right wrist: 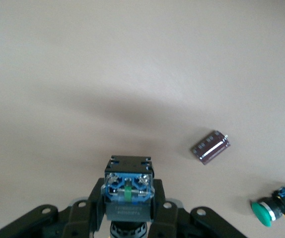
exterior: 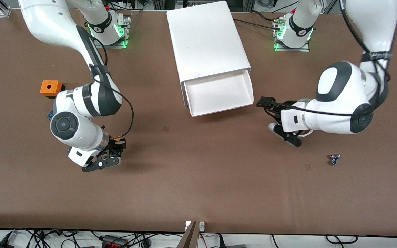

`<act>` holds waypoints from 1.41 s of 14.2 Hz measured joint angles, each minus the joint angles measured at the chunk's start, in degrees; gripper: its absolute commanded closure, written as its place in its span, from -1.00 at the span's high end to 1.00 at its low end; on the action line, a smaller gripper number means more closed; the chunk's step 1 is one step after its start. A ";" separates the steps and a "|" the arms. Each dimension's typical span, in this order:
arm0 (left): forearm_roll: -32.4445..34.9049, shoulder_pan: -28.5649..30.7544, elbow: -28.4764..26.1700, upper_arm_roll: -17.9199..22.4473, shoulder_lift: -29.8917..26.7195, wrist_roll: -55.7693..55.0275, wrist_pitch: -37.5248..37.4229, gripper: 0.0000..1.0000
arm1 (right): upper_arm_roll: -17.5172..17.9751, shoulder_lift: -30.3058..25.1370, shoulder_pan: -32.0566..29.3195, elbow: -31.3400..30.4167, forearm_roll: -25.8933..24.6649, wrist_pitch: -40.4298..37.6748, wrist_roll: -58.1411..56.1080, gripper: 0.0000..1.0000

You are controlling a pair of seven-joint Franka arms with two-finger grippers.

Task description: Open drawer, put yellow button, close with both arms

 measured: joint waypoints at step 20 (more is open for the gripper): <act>17.80 6.80 -14.50 0.23 -23.54 -14.38 8.14 1.00 | 0.30 2.02 28.31 13.82 0.10 0.90 20.60 -1.00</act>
